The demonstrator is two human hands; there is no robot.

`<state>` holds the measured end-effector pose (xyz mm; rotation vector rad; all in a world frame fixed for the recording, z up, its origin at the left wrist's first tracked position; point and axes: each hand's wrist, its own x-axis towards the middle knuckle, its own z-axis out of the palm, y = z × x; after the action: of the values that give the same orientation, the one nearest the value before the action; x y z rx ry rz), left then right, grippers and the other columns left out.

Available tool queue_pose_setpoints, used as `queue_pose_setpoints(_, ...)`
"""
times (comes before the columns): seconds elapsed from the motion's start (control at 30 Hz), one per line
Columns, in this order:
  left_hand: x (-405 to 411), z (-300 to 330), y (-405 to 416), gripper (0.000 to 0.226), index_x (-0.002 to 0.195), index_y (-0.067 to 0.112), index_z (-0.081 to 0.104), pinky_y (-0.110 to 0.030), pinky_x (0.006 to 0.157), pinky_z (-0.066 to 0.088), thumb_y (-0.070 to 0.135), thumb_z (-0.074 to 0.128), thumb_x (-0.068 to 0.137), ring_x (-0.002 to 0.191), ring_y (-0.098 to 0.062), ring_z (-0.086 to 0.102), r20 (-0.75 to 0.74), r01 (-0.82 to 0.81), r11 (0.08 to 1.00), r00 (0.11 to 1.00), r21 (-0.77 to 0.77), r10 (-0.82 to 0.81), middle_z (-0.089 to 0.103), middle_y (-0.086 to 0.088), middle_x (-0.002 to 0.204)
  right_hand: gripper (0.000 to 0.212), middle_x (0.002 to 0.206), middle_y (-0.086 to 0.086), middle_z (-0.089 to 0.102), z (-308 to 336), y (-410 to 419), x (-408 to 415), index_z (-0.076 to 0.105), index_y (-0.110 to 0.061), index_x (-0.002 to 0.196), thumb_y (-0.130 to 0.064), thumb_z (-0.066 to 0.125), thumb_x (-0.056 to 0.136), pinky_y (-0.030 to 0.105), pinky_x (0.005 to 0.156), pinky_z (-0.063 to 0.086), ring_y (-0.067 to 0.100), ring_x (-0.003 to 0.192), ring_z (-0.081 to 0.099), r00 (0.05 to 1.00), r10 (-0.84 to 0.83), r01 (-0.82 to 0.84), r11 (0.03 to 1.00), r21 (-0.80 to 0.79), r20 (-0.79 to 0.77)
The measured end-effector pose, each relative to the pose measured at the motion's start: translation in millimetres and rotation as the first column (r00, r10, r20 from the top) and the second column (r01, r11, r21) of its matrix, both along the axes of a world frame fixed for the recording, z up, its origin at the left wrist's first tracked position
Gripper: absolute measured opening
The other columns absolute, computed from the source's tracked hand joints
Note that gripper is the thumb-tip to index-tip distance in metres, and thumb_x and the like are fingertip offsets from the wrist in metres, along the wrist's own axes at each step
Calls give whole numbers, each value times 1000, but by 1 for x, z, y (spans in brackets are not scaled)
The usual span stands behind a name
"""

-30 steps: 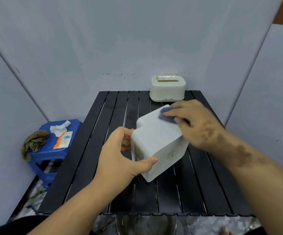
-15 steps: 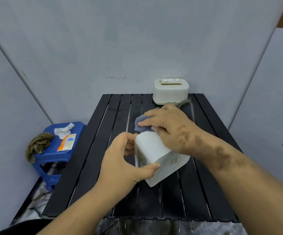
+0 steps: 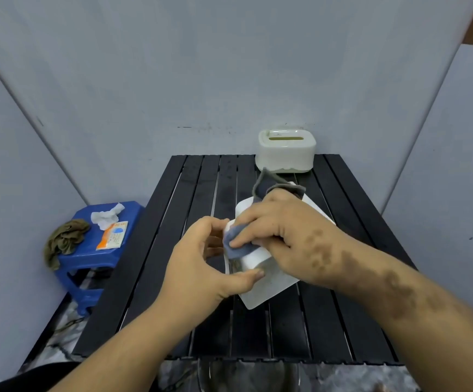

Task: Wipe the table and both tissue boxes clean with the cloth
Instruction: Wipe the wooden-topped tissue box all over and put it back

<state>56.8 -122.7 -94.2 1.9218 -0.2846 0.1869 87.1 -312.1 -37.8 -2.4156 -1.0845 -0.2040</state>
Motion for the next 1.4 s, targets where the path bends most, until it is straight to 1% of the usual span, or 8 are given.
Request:
queue_pose_setpoints(0.23, 3, -2, 0, 63, 103, 36, 64, -43, 91, 59, 43, 94, 48, 102, -16, 69, -5, -29, 1000, 1000, -6, 29, 71, 7, 106, 36, 110, -28, 58, -8, -73, 17, 71, -46, 98, -12, 61, 91, 30, 104, 32, 3, 107, 42, 949, -301, 313, 937, 157, -99)
queue_pose_setpoints(0.43, 2, 0, 0, 62, 105, 28, 65, -45, 89, 60, 38, 95, 53, 97, -22, 72, 3, -2, 1000, 1000, -8, 2, 74, -1, 104, 38, 98, -12, 66, -17, -6, -18, 78, -31, 94, -25, 43, 83, 26, 83, 38, 16, 88, 45, 999, -28, 25, 994, 110, 28)
queue_pose_setpoints(0.57, 2, 2, -1, 63, 105, 29, 65, -37, 90, 60, 39, 95, 50, 98, -18, 71, 10, -3, 1000, 1000, -7, 3, 72, 3, 104, 28, 104, -14, 67, -17, -47, 1, 77, -32, 98, -14, 59, 87, 25, 91, 38, 14, 95, 49, 995, -74, 63, 986, 152, 69)
queue_pose_setpoints(0.83, 1, 16, 8, 71, 121, 31, 54, -31, 104, 53, 34, 96, 64, 117, -3, 63, -131, 68, 977, 991, 200, -42, 65, 15, 125, 44, 98, -16, 70, -33, -113, 7, 77, -40, 89, 3, 72, 80, 23, 92, 50, 5, 98, 65, 900, -229, 395, 789, 470, -372)
queue_pose_setpoints(0.93, -1, 39, 4, 103, 150, 34, 30, -22, 107, 37, 54, 88, 68, 133, 0, 41, -128, 60, 868, 992, 493, 4, 39, 18, 150, 35, 95, -14, 71, -32, -120, 4, 78, -32, 87, 1, 75, 78, 30, 92, 50, 6, 95, 66, 889, -252, 420, 783, 460, -382)
queue_pose_setpoints(1.07, 5, 78, -35, 107, 157, 22, 23, -45, 119, 30, 66, 76, 76, 148, -18, 28, -58, 70, 693, 997, 718, -41, 30, 5, 160, 30, 94, -16, 72, -33, -131, -2, 77, -33, 85, -3, 75, 79, 26, 89, 50, 4, 93, 66, 860, -320, 475, 785, 398, -397)
queue_pose_setpoints(1.2, 28, 92, -88, 82, 124, 19, 46, -51, 103, 35, 82, 62, 73, 124, -26, 43, -31, 69, 411, 995, 909, -98, 50, 0, 126, 27, 93, -17, 71, -30, -132, -10, 76, -33, 87, -7, 76, 79, 11, 78, 43, 3, 90, 64, 849, -375, 498, 805, 324, -373)
queue_pose_setpoints(1.4, 58, 91, -118, 71, 103, 23, 40, -48, 96, 38, 83, 64, 71, 100, -22, 40, 17, 22, 271, 990, 962, -140, 47, 0, 106, 26, 93, -16, 69, -24, -136, -18, 76, -30, 91, -8, 76, 79, -3, 69, 38, -1, 86, 61, 834, -426, 525, 809, 266, -351)
